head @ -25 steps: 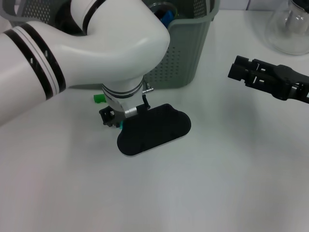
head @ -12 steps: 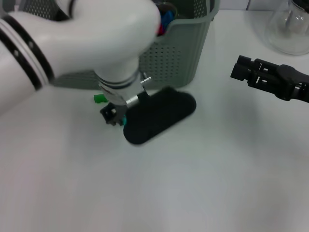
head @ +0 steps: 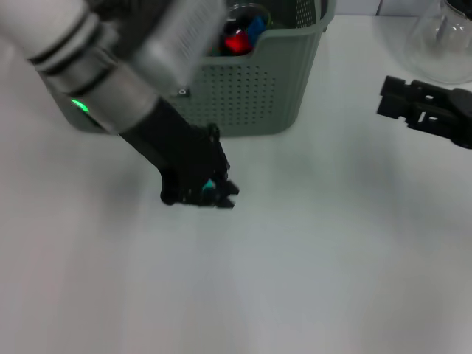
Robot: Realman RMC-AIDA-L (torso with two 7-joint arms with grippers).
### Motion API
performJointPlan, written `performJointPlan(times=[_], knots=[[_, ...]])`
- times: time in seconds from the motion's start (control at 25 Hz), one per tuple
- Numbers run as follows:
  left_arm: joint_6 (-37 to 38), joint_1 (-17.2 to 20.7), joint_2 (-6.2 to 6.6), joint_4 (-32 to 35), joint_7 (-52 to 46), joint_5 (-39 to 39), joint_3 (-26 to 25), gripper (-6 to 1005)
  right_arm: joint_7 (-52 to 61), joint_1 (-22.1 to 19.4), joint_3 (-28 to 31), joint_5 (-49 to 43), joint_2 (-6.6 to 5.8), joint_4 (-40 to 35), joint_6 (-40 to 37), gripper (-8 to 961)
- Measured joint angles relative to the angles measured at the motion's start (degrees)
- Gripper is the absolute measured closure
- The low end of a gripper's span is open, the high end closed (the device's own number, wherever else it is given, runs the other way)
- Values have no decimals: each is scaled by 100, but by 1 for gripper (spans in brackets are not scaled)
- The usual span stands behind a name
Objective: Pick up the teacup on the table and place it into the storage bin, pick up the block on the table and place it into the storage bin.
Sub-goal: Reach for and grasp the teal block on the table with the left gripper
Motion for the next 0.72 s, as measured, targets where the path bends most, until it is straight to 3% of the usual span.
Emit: performJointPlan(times=[0.08, 0.16, 0.4, 0.72], knots=[[22, 57, 6, -112, -84, -44, -652, 759, 10, 15, 2, 0, -65, 0, -58, 250], [-105, 145, -11, -108, -195, -48, -857, 790, 40, 46, 3, 18, -138, -5, -107, 250], [-483, 244, -21, -134, -629, -8, -502, 862, 125, 95, -35, 30, -208, -47, -140, 250], [-828, 272, 30, -59, -553, 317, 171, 810, 144, 39, -37, 23, -185, -61, -162, 250]])
